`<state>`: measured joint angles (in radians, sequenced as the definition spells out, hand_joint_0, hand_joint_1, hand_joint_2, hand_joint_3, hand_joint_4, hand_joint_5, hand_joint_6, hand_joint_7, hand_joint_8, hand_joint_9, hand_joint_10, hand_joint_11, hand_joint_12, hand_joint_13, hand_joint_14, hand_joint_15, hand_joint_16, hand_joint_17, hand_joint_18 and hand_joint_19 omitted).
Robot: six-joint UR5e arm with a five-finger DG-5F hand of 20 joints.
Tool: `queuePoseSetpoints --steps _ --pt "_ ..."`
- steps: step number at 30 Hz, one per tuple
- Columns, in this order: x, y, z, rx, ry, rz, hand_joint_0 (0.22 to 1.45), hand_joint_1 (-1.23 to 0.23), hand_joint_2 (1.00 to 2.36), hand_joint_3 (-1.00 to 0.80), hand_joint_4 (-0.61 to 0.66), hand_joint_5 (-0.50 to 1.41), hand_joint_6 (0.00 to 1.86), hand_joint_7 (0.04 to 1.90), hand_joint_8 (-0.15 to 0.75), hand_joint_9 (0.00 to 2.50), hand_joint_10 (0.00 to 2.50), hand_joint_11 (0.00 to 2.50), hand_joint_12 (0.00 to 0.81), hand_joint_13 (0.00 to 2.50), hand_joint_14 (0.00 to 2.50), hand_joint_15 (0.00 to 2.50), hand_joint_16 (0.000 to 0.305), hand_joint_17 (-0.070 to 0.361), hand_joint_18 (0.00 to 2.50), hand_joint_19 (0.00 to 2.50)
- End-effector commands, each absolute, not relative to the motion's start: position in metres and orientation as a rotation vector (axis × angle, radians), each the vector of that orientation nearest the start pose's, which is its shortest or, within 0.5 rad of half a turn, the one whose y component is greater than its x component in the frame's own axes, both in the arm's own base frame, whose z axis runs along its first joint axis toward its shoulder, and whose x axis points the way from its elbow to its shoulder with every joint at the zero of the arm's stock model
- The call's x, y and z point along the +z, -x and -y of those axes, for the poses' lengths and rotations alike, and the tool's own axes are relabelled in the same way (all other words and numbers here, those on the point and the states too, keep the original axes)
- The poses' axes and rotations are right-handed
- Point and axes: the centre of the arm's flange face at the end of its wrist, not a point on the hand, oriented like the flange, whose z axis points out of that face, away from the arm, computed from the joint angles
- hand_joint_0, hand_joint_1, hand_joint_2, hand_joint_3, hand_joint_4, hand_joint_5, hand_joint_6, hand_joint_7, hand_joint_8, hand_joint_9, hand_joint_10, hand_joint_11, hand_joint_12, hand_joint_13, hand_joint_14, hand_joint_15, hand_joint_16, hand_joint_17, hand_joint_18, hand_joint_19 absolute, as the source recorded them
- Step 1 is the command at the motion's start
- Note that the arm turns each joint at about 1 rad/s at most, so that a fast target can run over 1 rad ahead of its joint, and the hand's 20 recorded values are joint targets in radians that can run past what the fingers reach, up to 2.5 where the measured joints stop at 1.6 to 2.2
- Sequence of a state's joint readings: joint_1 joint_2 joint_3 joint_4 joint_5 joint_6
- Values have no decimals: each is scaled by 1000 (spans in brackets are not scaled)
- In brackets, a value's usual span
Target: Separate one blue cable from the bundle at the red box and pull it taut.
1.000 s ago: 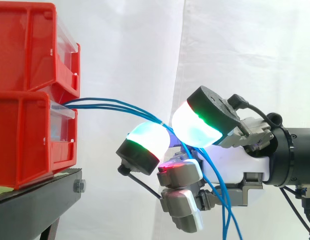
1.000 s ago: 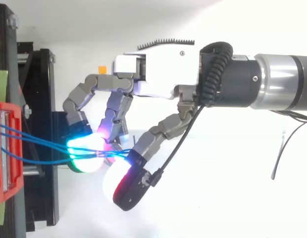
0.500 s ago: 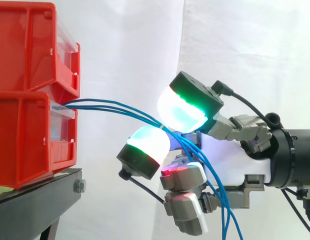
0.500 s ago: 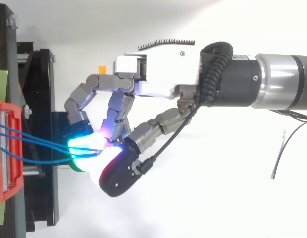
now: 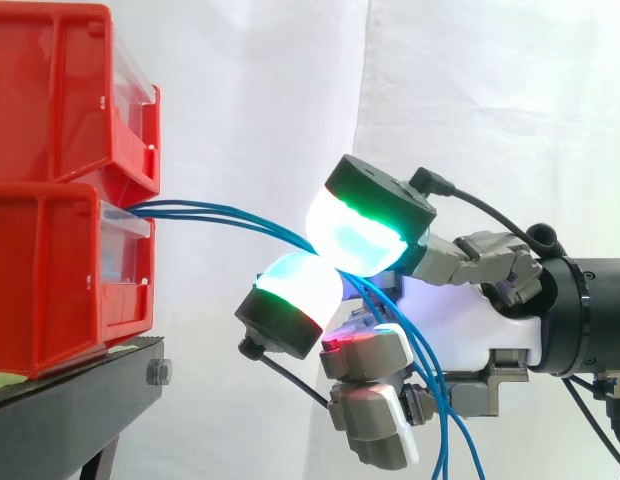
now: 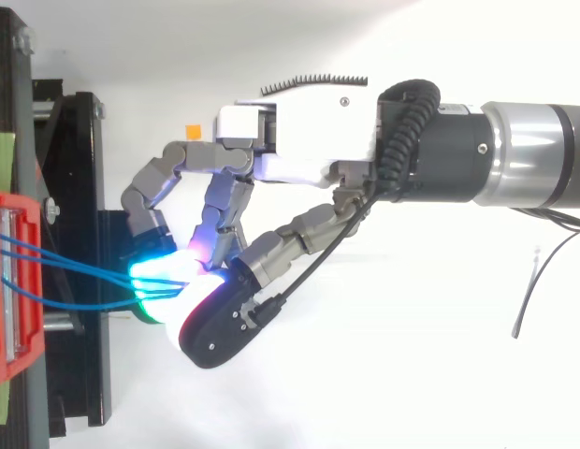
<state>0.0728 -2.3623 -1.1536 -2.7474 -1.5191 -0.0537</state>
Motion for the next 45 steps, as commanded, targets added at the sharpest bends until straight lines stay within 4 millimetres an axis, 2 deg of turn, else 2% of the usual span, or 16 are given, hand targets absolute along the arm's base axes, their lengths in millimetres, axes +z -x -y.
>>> queuePoseSetpoints --steps 1,4,7,10,14,19,21,22,27,29,34,38,39,45 --pt "220 -777 83 1195 -1146 -1234 726 -916 1003 -461 1 -161 884 1207 289 1236 29 1217 370 1176 29 904 49 109 1027 906" --pt "220 -777 81 1196 -1146 -1236 745 -953 1000 -500 9 -162 892 1195 293 1233 27 1224 366 1174 31 892 48 108 1025 896" --pt "220 -777 81 1195 -1147 -1237 689 -949 1000 -500 39 -159 896 1175 295 1236 27 1224 369 1174 32 897 47 107 1021 904" --pt "220 -777 80 1198 -1144 -1236 581 -909 1000 -500 48 -155 895 1148 300 1249 27 1212 373 1184 31 896 49 109 1030 926" --pt "220 -777 80 1194 -1148 -1238 501 -855 1000 -500 61 -150 892 1115 322 1266 25 1197 402 1196 30 893 53 120 1070 921" --pt "220 -777 81 1195 -1147 -1235 461 -783 1000 -500 85 -147 876 1101 341 1276 23 1178 425 1214 26 885 58 130 1106 923" --pt "220 -777 81 1193 -1147 -1232 456 -746 1000 -500 86 -146 873 1098 346 1277 23 1177 426 1216 26 882 59 132 1114 910" --pt "220 -777 81 1193 -1147 -1232 468 -646 1000 -500 82 -146 868 1091 343 1277 23 1169 426 1216 26 888 58 131 1109 930" --pt "221 -777 81 1194 -1148 -1236 607 -532 1000 -500 51 -139 848 1150 304 1281 28 1169 381 1191 30 896 49 111 1039 975" --pt "220 -777 81 1193 -1149 -1237 625 -612 1001 -482 29 -136 848 1162 310 1279 27 1189 382 1193 30 903 49 110 1037 976" --pt "220 -777 81 1192 -1149 -1234 642 -827 1015 -305 22 -156 871 1192 300 1236 28 1206 376 1179 31 907 49 111 1034 966" --pt "220 -777 81 1195 -1147 -1235 721 -915 1009 -398 -28 -162 875 1220 294 1222 27 1203 367 1182 31 902 49 109 1028 923" --pt "220 -777 81 1194 -1148 -1236 775 -931 1000 -500 -64 -164 881 1241 291 1221 27 1214 362 1174 32 899 48 108 1015 903" --pt "220 -777 81 1193 -1149 -1237 801 -957 1000 -500 -111 -156 919 1376 293 1252 28 1216 362 1182 32 887 46 104 1012 871"
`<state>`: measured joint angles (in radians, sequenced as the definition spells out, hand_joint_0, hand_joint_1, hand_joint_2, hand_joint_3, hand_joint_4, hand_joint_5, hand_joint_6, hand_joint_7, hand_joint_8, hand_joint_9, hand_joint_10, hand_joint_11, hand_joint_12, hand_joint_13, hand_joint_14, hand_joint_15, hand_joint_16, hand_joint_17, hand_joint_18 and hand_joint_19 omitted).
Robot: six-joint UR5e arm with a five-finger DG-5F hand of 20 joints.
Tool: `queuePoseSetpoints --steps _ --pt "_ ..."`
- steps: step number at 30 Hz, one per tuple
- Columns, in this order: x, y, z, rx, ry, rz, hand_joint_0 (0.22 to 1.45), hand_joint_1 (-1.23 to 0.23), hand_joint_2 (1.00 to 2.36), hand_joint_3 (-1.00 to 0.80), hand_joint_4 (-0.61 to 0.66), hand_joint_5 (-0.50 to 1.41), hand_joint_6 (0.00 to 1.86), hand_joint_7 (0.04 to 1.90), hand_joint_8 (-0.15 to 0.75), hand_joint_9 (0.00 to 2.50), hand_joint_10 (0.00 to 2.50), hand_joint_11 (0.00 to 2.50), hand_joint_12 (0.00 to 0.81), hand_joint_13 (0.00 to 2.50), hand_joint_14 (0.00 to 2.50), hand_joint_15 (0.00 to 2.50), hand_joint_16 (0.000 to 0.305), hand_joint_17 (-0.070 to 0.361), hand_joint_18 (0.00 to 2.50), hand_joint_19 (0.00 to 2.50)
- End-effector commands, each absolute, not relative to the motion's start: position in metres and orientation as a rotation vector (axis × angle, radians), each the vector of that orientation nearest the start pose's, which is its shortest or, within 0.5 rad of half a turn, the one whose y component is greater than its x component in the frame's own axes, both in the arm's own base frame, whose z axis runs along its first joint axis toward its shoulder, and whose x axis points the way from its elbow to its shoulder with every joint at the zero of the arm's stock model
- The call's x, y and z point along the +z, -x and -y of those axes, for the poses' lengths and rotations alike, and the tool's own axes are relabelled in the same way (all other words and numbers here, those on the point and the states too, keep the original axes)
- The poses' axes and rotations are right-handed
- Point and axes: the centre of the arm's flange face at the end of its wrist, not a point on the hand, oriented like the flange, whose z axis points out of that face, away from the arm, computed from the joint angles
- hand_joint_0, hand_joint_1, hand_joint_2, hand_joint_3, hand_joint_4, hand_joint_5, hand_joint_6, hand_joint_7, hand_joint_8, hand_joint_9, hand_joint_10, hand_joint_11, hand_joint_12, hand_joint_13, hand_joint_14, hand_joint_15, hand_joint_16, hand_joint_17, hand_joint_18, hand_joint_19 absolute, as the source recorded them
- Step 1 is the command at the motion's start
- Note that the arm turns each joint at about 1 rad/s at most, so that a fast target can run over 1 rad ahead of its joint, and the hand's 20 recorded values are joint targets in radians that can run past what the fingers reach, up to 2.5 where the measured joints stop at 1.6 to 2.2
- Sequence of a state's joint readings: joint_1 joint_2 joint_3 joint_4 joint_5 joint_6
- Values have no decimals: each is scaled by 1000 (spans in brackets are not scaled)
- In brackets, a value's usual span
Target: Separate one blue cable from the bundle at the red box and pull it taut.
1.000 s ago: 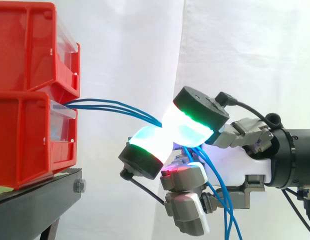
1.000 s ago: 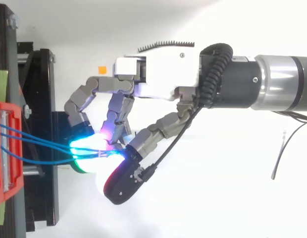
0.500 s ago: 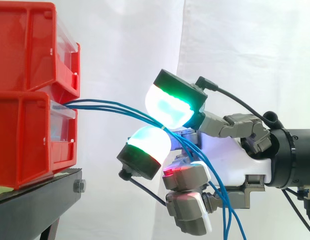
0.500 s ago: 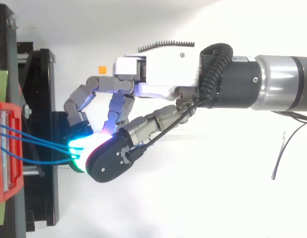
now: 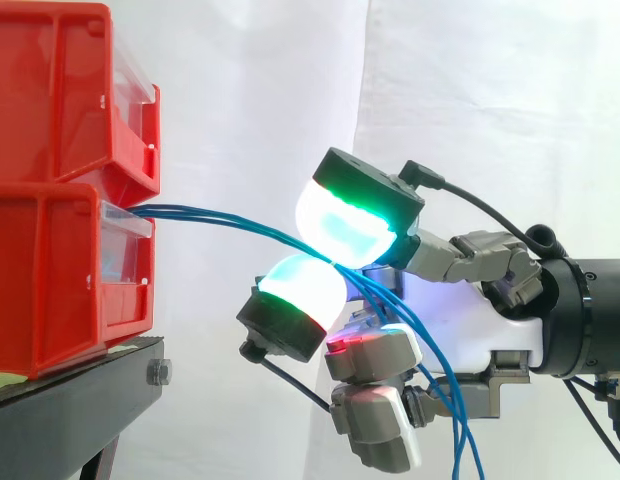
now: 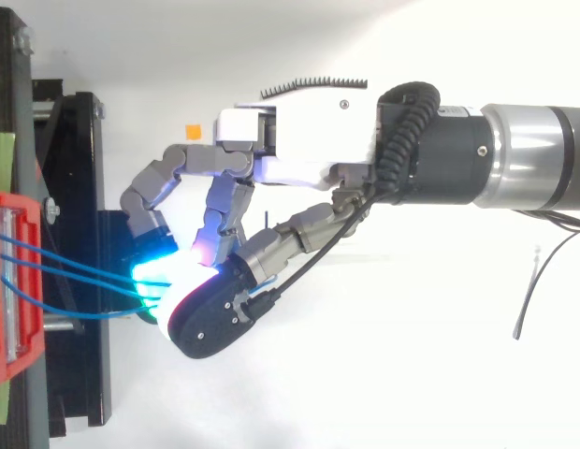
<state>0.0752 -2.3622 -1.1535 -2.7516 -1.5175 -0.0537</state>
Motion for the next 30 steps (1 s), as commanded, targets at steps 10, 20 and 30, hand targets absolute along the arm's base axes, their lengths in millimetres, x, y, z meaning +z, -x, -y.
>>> queuePoseSetpoints --steps 10,20,30 --pt "220 -777 80 1194 -1148 -1238 726 -1040 1000 -500 -47 -135 917 1320 282 1260 30 1220 353 1176 33 904 46 103 1002 881" --pt "220 -777 80 1194 -1148 -1238 613 -1093 1000 -500 -14 -130 918 1300 285 1268 28 1219 353 1175 33 915 46 104 1000 896" --pt "220 -776 81 1194 -1148 -1238 446 -969 1000 -500 24 -140 894 1158 324 1281 26 1207 412 1207 27 895 58 129 1095 887"
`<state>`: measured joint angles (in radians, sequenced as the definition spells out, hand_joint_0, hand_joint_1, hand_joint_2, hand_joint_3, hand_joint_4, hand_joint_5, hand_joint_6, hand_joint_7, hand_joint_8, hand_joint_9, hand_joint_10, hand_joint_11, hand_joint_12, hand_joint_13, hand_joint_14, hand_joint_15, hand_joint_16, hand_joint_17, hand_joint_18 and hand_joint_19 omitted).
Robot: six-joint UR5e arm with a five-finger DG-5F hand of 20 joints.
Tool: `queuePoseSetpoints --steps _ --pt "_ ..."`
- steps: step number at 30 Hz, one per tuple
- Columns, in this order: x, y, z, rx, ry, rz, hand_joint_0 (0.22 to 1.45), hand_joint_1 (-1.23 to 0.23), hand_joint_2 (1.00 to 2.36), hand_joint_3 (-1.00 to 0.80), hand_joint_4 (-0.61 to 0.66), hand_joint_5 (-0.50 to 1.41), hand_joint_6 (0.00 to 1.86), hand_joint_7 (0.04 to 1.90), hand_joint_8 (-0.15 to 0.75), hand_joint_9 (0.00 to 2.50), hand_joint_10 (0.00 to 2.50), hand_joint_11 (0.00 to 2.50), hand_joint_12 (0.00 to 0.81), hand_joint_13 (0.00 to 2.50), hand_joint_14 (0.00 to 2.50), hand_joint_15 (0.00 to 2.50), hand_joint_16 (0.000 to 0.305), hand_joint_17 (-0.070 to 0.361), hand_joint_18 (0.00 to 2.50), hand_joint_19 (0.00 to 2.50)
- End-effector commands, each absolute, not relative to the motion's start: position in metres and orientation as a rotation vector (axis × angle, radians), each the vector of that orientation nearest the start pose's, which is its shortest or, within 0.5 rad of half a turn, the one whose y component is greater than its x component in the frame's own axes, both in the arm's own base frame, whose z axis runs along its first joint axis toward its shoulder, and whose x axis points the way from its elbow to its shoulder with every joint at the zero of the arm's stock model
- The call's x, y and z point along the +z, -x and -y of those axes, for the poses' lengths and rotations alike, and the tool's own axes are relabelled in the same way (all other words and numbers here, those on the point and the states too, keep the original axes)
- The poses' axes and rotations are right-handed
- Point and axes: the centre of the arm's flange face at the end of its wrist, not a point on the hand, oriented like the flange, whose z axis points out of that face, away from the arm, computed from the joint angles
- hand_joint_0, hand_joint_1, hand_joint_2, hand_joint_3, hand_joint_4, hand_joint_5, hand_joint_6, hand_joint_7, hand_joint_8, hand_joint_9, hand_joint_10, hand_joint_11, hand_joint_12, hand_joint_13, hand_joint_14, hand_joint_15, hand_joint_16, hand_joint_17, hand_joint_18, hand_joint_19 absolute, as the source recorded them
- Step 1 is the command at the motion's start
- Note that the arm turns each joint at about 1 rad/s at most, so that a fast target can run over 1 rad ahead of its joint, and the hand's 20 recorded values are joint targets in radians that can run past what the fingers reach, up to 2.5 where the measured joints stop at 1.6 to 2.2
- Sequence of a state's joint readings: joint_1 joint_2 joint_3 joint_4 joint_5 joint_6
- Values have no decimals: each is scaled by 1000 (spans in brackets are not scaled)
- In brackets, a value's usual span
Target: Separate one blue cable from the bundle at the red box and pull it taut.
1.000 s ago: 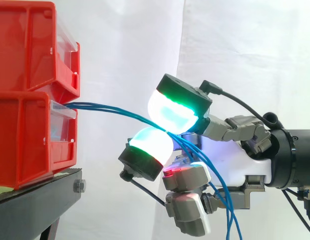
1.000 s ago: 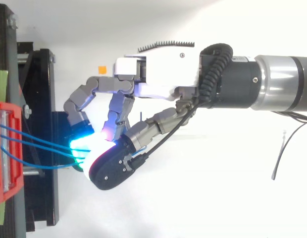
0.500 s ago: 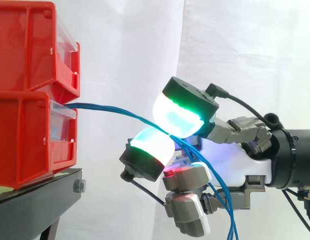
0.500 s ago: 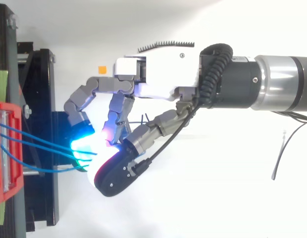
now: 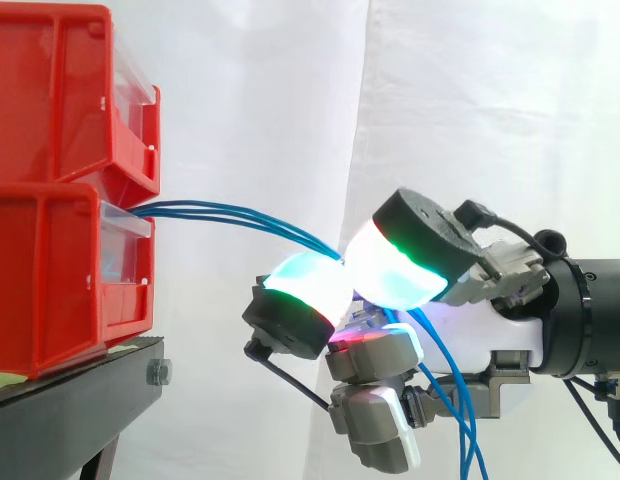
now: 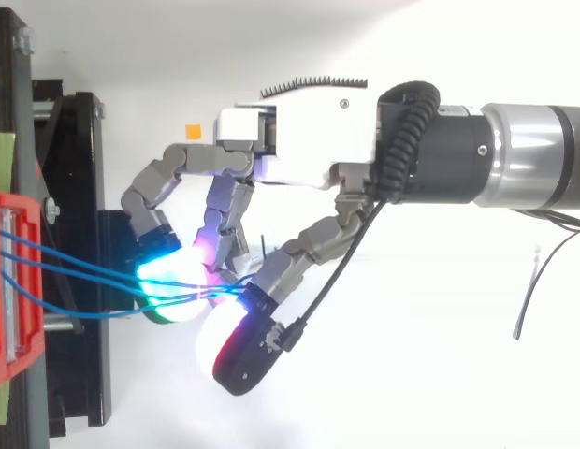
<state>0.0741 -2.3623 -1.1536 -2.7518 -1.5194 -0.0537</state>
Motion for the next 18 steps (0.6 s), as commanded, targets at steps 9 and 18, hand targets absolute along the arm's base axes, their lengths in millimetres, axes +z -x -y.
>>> queuePoseSetpoints --steps 9,18 --pt "220 -777 82 1194 -1148 -1236 488 -658 1000 -500 -18 -137 857 1122 321 1273 26 1152 405 1188 29 881 57 129 1072 909" --pt "220 -777 82 1195 -1147 -1235 665 -841 1007 -416 -60 -143 860 1224 288 1258 29 1214 368 1177 31 905 49 110 1013 946"
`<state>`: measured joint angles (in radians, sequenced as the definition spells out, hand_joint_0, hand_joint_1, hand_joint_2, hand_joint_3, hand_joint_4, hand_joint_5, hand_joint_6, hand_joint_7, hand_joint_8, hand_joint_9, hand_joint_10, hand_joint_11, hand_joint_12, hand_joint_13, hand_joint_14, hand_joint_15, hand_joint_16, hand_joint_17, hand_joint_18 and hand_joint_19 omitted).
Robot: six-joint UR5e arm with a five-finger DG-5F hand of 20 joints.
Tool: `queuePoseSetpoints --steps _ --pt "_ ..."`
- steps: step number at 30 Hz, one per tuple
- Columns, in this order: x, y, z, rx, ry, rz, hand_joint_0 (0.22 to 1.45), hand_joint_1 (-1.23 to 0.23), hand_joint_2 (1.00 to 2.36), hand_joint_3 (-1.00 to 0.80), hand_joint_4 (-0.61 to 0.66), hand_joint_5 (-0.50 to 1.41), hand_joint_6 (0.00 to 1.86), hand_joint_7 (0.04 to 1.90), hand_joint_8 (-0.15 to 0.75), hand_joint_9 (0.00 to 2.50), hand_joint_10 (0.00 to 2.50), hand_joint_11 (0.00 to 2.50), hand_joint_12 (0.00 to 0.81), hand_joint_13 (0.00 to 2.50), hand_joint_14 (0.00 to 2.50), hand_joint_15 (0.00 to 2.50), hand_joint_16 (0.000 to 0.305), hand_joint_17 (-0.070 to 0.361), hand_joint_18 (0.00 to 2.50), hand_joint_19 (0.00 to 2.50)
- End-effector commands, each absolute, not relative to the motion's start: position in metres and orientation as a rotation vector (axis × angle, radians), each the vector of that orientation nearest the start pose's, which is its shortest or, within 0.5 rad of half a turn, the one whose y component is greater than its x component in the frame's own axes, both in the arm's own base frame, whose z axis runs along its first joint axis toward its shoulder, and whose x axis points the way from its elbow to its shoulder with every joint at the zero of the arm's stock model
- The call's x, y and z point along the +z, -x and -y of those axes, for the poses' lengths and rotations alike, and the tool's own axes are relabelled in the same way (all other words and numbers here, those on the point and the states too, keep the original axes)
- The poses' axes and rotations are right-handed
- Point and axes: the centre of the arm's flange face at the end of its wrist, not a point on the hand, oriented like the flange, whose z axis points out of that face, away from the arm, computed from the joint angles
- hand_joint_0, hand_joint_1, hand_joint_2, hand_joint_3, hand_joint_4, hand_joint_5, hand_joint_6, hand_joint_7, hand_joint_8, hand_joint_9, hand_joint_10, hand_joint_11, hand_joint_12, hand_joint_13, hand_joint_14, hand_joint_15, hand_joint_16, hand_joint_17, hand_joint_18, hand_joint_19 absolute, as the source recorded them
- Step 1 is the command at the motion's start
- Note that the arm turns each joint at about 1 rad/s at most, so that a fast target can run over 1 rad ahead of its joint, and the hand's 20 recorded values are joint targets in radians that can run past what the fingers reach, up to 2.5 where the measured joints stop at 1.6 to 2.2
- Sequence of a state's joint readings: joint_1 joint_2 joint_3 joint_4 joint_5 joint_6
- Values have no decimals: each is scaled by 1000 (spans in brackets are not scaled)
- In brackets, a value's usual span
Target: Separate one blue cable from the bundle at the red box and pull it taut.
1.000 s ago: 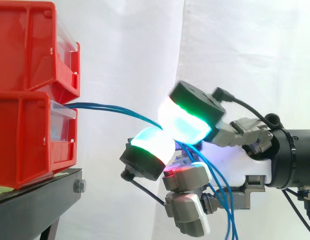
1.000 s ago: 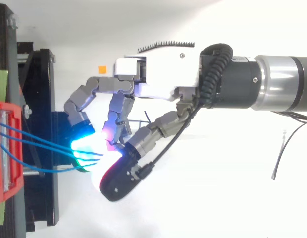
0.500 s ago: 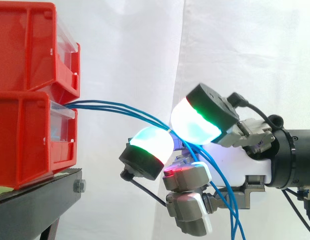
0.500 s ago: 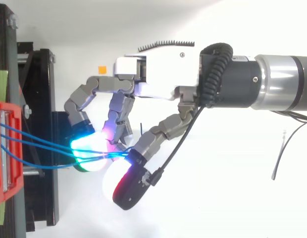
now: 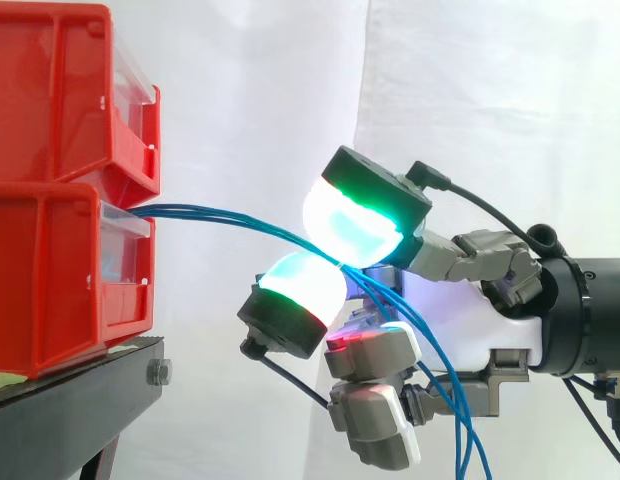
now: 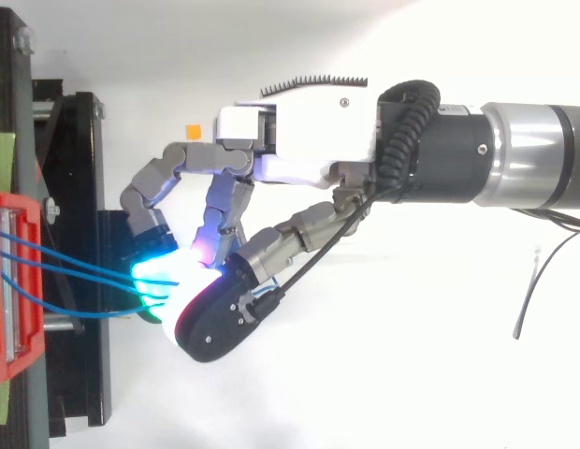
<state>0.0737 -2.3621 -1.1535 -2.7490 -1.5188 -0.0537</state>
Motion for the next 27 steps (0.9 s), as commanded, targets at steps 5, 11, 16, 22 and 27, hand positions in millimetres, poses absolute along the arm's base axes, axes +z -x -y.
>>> queuePoseSetpoints --steps 5,11,16,22,27 --pt "220 -776 81 1194 -1148 -1238 762 -937 1000 -500 -115 -154 878 1231 279 1223 29 1198 359 1161 32 882 48 108 989 891" --pt "220 -776 81 1194 -1148 -1238 744 -990 1000 -500 -83 -146 906 1262 274 1216 29 1211 353 1146 33 901 47 106 975 882" --pt "220 -777 81 1195 -1147 -1237 682 -1021 1000 -500 -16 -130 909 1256 281 1218 29 1217 353 1142 32 902 47 105 970 893" --pt "220 -776 81 1194 -1148 -1238 509 -954 1000 -500 13 -123 905 1198 310 1270 27 1200 385 1178 32 898 52 117 1022 918" --pt "220 -776 81 1194 -1148 -1238 398 -932 1000 -500 30 -140 862 1114 341 1234 24 1172 431 1170 26 889 64 143 1068 889"
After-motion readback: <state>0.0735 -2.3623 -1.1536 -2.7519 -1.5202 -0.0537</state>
